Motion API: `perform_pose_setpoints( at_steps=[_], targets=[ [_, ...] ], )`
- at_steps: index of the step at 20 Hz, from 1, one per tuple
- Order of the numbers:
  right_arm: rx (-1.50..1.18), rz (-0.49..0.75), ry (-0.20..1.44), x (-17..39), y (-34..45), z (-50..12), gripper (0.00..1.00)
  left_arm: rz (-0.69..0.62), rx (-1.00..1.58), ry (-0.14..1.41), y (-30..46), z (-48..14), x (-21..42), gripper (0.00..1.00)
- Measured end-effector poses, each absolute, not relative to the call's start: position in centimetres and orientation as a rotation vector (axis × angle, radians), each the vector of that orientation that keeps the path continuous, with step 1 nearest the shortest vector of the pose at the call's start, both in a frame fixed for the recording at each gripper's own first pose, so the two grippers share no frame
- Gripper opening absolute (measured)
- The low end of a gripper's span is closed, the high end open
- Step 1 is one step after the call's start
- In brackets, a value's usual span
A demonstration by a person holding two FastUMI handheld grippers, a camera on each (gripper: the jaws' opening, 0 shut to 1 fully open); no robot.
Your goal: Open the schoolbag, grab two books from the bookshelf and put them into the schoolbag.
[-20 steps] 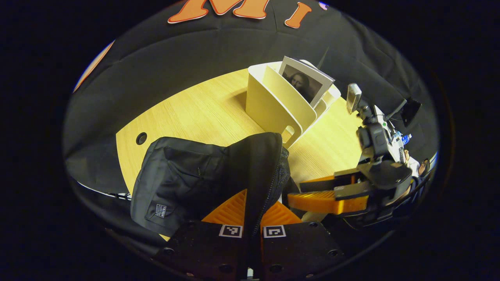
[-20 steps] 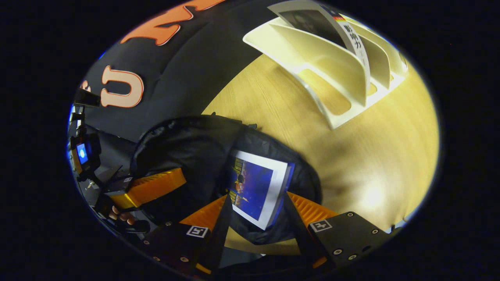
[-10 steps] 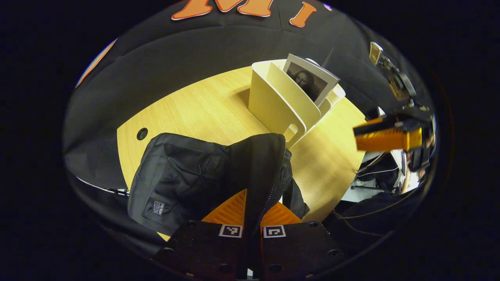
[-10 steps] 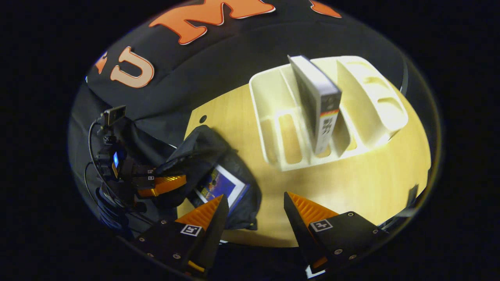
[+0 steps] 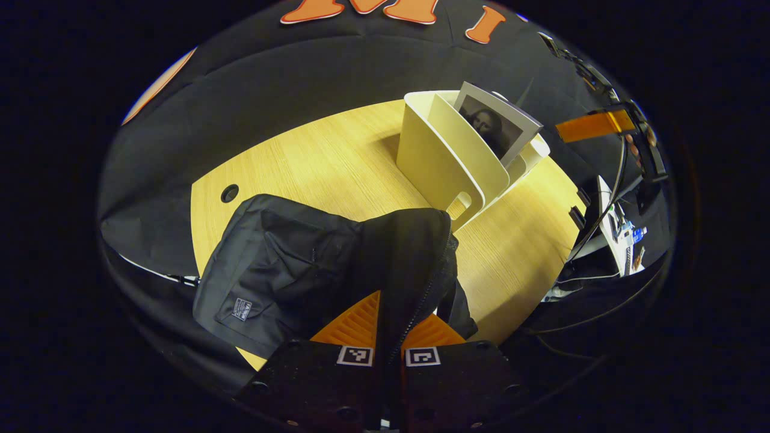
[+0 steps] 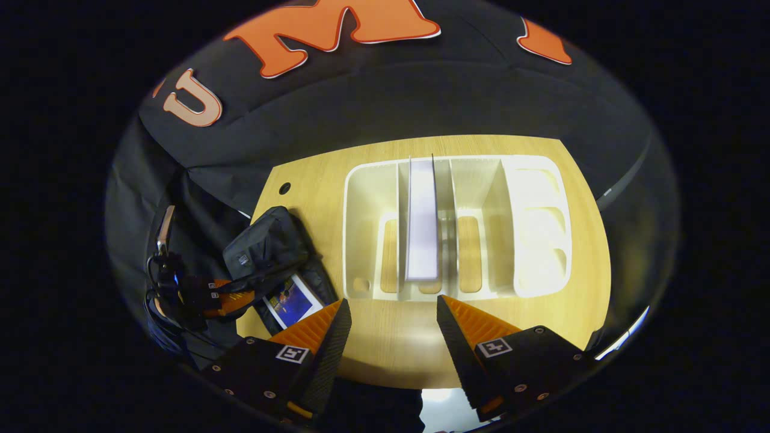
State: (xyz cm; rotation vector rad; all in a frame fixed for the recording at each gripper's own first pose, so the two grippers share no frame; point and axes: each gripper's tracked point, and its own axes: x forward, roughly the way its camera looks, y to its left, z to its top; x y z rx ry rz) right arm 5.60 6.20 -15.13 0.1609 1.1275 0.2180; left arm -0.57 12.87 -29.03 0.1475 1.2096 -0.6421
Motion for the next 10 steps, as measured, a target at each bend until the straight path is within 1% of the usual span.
perform_pose_setpoints(
  at_steps=[6, 10],
  targets=[
    [0.139, 0.229, 1.227, 11.0, 6.1, -17.4, 0.86, -0.557, 0.123, 1.224, 13.3, -29.3, -1.0, 0.06],
    [0.108, 0.215, 1.274, 13.7, 6.0, -19.3, 0.82, -0.515, 0.106, 1.24, 13.2, -29.3, -1.4, 0.06]
  ],
)
